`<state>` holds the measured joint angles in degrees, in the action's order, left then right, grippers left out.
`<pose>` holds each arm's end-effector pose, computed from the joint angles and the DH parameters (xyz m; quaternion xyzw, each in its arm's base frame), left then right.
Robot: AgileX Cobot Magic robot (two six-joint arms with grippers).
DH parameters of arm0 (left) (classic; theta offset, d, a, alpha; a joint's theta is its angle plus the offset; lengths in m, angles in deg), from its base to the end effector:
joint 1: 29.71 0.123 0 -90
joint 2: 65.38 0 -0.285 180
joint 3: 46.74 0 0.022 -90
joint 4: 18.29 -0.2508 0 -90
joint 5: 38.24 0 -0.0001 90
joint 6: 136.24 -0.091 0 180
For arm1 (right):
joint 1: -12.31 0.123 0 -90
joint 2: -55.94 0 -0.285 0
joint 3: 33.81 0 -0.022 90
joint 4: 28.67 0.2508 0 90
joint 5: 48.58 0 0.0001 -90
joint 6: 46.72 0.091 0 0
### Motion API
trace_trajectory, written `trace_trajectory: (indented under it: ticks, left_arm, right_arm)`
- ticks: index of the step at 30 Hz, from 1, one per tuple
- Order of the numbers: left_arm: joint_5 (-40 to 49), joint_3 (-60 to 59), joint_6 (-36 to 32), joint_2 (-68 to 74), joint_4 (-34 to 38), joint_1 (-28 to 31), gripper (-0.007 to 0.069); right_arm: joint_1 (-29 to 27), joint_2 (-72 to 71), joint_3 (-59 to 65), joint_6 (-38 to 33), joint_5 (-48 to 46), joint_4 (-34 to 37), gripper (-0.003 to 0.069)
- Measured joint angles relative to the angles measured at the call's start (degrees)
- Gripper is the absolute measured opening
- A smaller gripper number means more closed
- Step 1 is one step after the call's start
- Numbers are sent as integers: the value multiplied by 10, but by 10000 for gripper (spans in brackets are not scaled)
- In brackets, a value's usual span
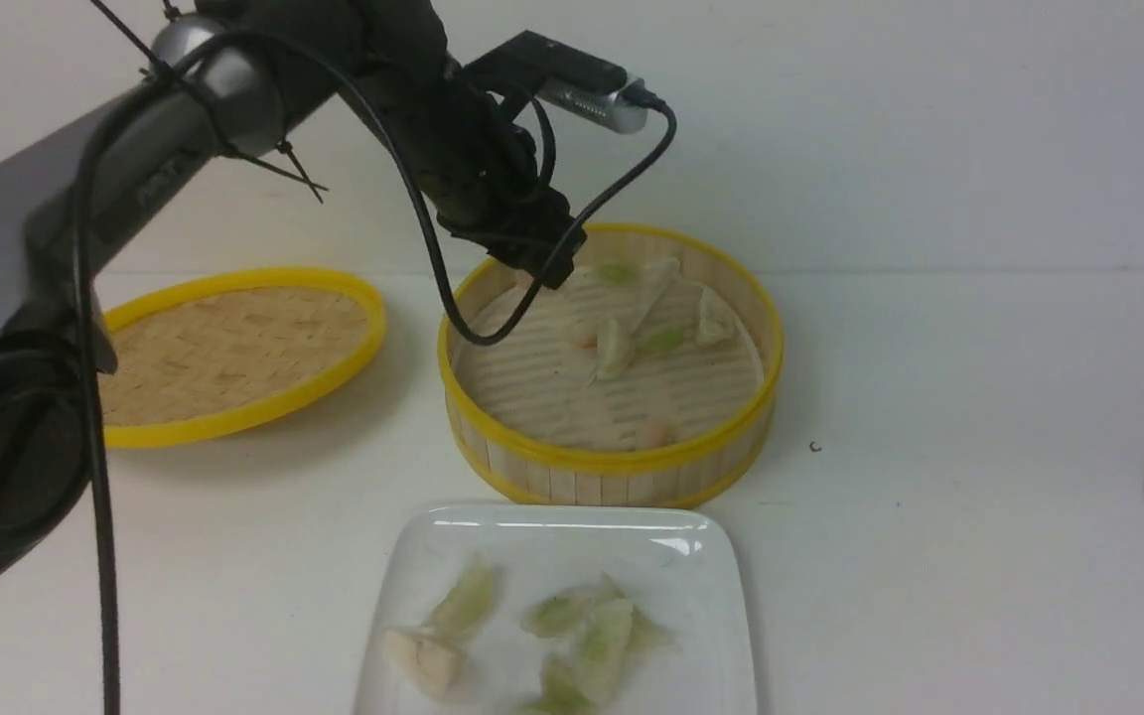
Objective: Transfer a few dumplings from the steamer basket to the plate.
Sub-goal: Use the left arm to grab a dumpling from the steamer, then use the left arm to put the dumpling into the plate
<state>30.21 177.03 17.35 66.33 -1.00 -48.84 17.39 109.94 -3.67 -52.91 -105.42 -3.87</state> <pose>0.4412 -0.1797 0.2872 0.3511 0.9022 -0.1350 0.2113 0.1329 0.0439 0.3373 -0.0400 0.9211 0.2055 0.3282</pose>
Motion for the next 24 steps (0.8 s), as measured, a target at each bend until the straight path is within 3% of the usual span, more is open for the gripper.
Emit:
trace_trajectory:
  ticks: [7,11,16,24]
  left_arm:
    - [20,-29,40,-65,8,-1,265]
    - [19,-131,64,-126,10,-1,263]
    - [19,-356,71,-215,48,-9,258]
    - [-59,-503,43,-207,57,-65,258]
  right_arm:
    - [0,0,0,0,0,9,-15]
    - [0,0,0,-6,0,18,-15]
    - [0,9,0,-17,0,18,-15]
    - [0,79,-4,-55,-12,38,-15]
